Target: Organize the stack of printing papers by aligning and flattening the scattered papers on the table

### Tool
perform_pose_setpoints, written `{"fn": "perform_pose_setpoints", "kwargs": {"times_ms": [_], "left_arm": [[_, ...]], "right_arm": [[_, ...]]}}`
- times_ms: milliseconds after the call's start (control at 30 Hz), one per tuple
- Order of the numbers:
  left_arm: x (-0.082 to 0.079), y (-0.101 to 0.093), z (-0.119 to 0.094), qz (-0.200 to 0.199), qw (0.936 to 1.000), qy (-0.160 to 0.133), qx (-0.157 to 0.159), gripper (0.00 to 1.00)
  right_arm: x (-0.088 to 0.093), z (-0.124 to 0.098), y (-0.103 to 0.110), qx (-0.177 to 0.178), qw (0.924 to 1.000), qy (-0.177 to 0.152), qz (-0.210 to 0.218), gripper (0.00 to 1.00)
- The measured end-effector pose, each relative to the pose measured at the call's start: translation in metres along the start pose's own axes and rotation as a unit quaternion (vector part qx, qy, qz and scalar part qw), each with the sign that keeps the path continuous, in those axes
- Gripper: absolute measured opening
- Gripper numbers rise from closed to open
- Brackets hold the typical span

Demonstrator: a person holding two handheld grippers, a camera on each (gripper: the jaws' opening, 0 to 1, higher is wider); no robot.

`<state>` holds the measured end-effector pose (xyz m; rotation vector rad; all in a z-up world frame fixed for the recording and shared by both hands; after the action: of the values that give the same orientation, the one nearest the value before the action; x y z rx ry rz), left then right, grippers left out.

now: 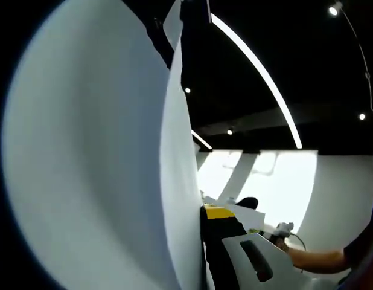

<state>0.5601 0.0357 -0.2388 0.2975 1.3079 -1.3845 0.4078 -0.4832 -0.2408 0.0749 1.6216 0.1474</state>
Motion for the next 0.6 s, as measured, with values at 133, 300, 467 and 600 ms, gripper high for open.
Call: {"fn": "perform_pose_setpoints", "kwargs": {"times_ms": [133, 300, 467, 600], "left_arm": [[0.0, 0.0, 0.0, -0.003, 1.0, 0.0, 0.0, 0.06], [0.0, 0.001, 0.0, -0.003, 1.0, 0.0, 0.0, 0.06], [0.0, 0.001, 0.0, -0.005, 1.0, 0.001, 0.0, 0.06], [0.0, 0.001, 0.0, -0.005, 1.0, 0.0, -0.001, 0.06]], "right_arm": [[-0.01, 0.001, 0.009, -0.007, 0.9999, -0.008, -0.002, 0.0], [-0.033, 0.005, 0.025, -0.029, 0.9991, -0.032, 0.003, 0.0], [-0.06, 0.011, 0.043, -0.052, 0.9975, -0.047, -0.014, 0.0], [-0.074, 0.012, 0.062, -0.071, 0.9957, -0.058, -0.014, 0.0]]}}
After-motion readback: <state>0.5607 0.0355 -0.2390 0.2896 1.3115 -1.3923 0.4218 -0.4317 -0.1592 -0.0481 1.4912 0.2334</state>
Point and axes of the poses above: the point that each gripper's makers call its tool centre point, and the gripper's own axes: z roughly forward along the fingers, y roughly to its left, x roughly out of its underside, the point moved 9 cm from there along -z, roughly backward along the fingers, and after that the axes turned 2 degrees about x, right-handed, at the moved point
